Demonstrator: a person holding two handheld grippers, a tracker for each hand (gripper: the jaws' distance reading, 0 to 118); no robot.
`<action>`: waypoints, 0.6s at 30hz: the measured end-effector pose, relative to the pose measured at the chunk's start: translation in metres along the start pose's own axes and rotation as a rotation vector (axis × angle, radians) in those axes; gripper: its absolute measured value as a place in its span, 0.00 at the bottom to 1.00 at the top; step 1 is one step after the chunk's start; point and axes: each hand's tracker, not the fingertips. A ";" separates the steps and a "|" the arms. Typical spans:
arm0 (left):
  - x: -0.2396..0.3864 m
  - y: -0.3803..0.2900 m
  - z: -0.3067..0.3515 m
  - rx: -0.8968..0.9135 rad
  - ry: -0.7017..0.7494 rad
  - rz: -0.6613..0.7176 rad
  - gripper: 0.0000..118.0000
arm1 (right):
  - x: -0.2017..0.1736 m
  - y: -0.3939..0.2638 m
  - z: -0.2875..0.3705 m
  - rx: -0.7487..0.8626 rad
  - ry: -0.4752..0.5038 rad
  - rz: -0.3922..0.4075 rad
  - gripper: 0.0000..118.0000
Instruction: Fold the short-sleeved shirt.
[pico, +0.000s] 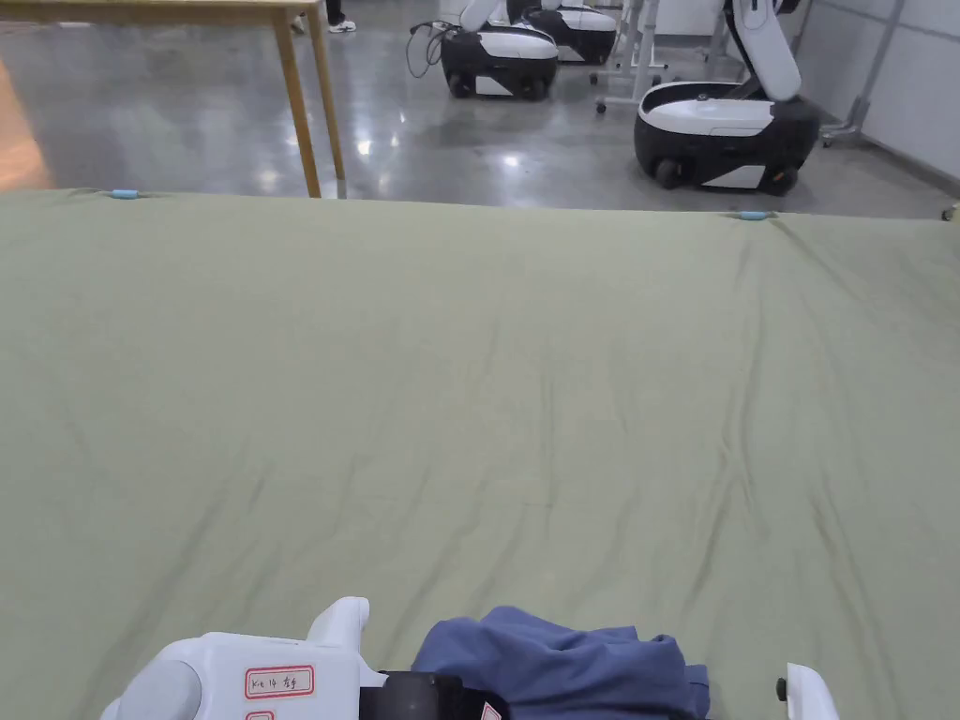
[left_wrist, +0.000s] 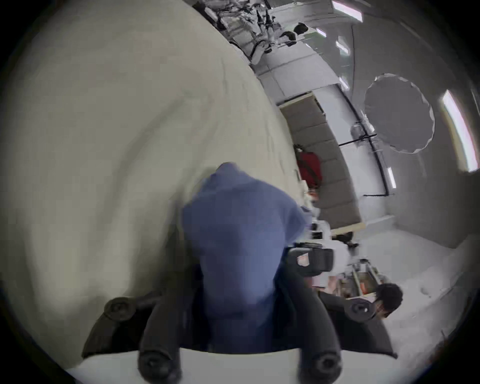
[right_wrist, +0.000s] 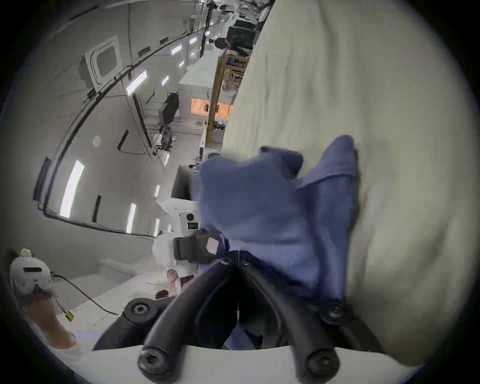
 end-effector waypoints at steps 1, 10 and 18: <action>-0.003 -0.003 0.005 -0.017 -0.055 0.048 0.22 | -0.007 0.000 0.002 0.005 -0.024 0.029 0.01; -0.039 0.047 0.147 0.042 0.120 -0.023 0.22 | -0.063 -0.009 0.019 0.049 -0.097 0.189 0.01; -0.153 0.108 0.323 0.082 0.308 0.093 0.22 | -0.070 -0.009 0.015 0.097 -0.115 0.200 0.01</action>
